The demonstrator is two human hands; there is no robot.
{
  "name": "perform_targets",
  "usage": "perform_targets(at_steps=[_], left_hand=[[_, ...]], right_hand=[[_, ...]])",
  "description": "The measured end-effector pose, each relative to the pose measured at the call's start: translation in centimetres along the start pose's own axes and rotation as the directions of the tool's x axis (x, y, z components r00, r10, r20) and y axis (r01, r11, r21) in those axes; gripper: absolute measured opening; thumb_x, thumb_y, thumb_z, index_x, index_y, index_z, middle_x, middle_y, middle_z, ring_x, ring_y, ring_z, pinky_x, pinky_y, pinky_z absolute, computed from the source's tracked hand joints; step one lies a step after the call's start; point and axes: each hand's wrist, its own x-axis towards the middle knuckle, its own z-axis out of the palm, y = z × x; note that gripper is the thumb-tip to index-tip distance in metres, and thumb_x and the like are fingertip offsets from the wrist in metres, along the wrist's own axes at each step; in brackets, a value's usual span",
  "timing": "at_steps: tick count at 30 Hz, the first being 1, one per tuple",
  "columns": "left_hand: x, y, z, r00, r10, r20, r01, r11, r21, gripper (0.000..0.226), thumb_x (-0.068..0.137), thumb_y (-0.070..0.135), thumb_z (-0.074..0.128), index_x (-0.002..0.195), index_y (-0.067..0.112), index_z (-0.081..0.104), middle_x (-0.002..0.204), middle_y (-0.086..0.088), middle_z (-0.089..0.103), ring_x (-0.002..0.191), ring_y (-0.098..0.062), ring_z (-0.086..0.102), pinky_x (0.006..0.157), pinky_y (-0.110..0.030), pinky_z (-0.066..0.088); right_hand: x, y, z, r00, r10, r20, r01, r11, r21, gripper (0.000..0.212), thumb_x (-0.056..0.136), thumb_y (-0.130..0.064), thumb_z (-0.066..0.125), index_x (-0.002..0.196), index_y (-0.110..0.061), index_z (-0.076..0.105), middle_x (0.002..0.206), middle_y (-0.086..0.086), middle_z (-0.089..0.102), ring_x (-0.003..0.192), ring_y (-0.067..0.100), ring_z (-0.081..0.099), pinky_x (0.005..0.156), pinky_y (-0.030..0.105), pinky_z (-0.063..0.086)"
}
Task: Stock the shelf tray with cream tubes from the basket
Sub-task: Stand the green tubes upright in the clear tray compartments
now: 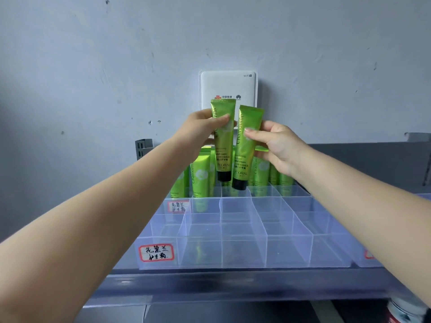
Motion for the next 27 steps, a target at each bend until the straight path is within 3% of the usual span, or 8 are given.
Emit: perform_targets(at_steps=[5,10,15,20,24,27], left_hand=[[2.2,-0.8,-0.4,0.999,-0.004,0.051,-0.001,0.996,0.087,0.003,0.089,0.009,0.061,0.090,0.012,0.062,0.086,-0.006,0.065,0.073,-0.017,0.062,0.063,-0.025,0.054],[3.8,-1.4,-1.1,0.995,-0.057,0.081,0.029,0.952,0.306,0.022,0.078,0.006,0.073,0.096,-0.002,0.065,0.091,-0.017,0.066,0.075,-0.026,0.060,0.080,-0.039,0.055],[4.5,-1.9,-1.1,0.990,-0.104,0.098,0.054,0.907,0.418,0.032,0.071,0.006,0.078,0.098,-0.006,0.066,0.079,-0.012,0.064,0.061,-0.016,0.058,0.067,-0.027,0.055],[5.2,-2.0,-1.4,0.991,-0.123,0.054,0.084,0.879,0.470,0.033,0.064,0.008,0.084,0.092,0.004,0.067,0.070,-0.004,0.066,0.045,-0.004,0.059,0.057,-0.023,0.050],[5.6,-2.0,-1.2,0.993,-0.112,0.043,0.080,0.887,0.455,0.044,0.062,0.011,0.086,0.100,0.005,0.065,0.072,-0.003,0.069,0.048,-0.004,0.062,0.070,-0.027,0.054],[5.4,-2.1,-1.1,0.987,-0.139,0.075,0.093,0.898,0.430,0.028,0.064,0.008,0.084,0.078,0.013,0.061,0.058,0.002,0.068,0.047,-0.007,0.063,0.081,-0.035,0.055]], right_hand=[[1.8,0.3,-0.8,0.999,0.027,-0.024,-0.029,0.997,-0.078,0.011,0.086,-0.006,0.063,0.089,-0.016,0.060,0.085,0.000,0.065,0.078,0.014,0.063,0.079,0.033,0.053],[2.8,0.9,-1.3,0.998,0.053,-0.028,-0.058,0.974,-0.217,0.017,0.084,-0.002,0.064,0.087,-0.018,0.058,0.086,-0.002,0.065,0.074,0.009,0.064,0.069,0.025,0.053],[3.2,1.7,-1.7,0.996,0.087,-0.018,-0.089,0.961,-0.264,0.024,0.081,-0.002,0.068,0.101,-0.013,0.061,0.092,0.001,0.066,0.078,0.010,0.066,0.058,0.020,0.056],[3.4,2.6,-1.7,0.993,0.121,0.006,-0.111,0.929,-0.354,0.025,0.079,0.002,0.068,0.099,-0.012,0.062,0.092,0.005,0.068,0.080,0.016,0.067,0.070,0.029,0.058],[3.2,2.5,-1.9,0.993,0.117,0.019,-0.102,0.927,-0.362,0.024,0.080,0.003,0.068,0.093,-0.017,0.063,0.087,0.001,0.069,0.078,0.014,0.067,0.070,0.028,0.058],[2.8,2.1,-2.3,0.994,0.110,0.007,-0.102,0.941,-0.324,0.024,0.080,0.003,0.068,0.094,-0.016,0.063,0.079,-0.003,0.071,0.067,0.008,0.069,0.056,0.022,0.058]])
